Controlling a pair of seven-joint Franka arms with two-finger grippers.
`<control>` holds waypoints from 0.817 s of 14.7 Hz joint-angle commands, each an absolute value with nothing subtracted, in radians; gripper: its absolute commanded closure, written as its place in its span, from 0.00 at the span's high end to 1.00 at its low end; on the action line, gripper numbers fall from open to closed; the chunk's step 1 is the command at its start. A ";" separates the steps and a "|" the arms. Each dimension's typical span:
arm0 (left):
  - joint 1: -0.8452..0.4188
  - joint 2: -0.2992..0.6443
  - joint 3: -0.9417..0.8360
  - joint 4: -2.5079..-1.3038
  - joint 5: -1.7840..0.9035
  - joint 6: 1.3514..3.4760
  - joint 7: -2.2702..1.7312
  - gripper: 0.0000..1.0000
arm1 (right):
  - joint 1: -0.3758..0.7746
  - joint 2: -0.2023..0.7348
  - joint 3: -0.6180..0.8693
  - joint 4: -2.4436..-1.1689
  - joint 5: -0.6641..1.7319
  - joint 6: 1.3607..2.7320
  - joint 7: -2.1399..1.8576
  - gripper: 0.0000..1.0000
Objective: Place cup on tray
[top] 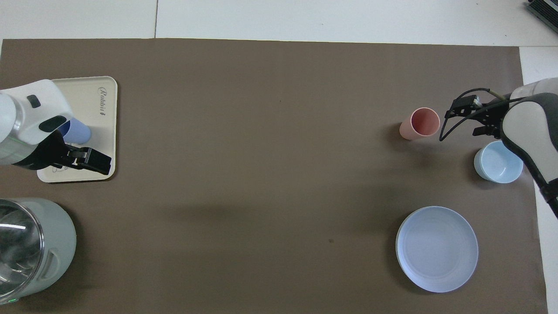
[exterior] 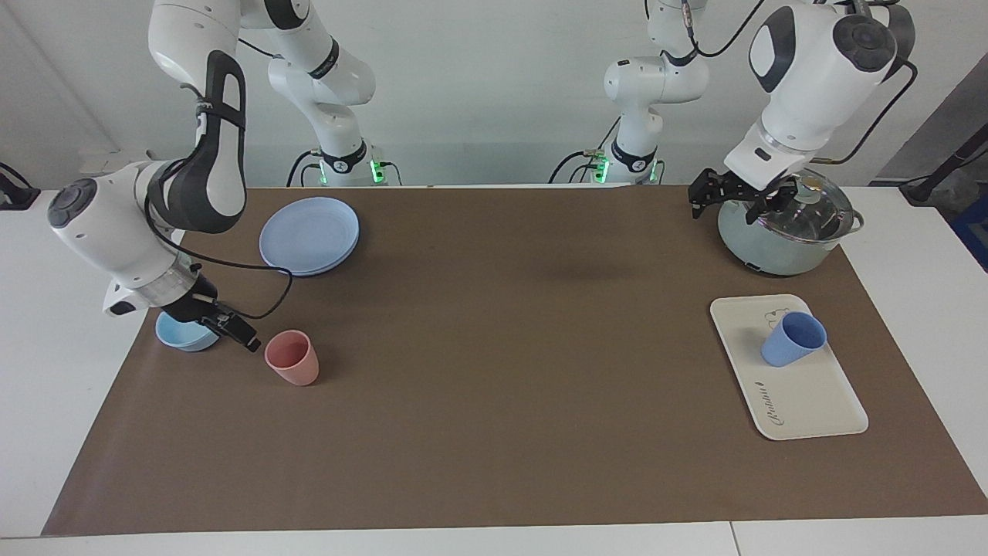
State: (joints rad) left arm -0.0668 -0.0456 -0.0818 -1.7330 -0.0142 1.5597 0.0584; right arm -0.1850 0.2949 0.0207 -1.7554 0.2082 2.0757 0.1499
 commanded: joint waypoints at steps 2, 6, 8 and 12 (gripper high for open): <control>-0.086 -0.077 -0.066 -1.764 0.006 1.600 0.032 1.00 | -0.138 0.226 0.026 -1.779 0.120 2.057 0.006 0.99; -0.064 -0.078 -0.051 -1.688 0.005 1.589 0.015 1.00 | -0.058 0.128 0.026 -1.793 0.042 1.987 0.020 0.99; -0.032 -0.048 -0.051 -1.611 0.006 1.548 0.026 1.00 | -0.032 0.075 0.026 -1.813 0.018 1.956 0.035 0.99; -0.017 -0.049 -0.052 -1.611 -0.008 1.566 0.026 1.00 | 0.011 -0.001 0.028 -1.815 0.014 1.850 0.089 0.99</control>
State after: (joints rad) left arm -0.0216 -0.0556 -0.0453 -1.6198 -0.0125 1.5724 0.0301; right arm -0.0023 0.0543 0.0251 -1.7772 0.0441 1.8726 0.0516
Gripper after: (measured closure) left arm 0.000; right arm 0.004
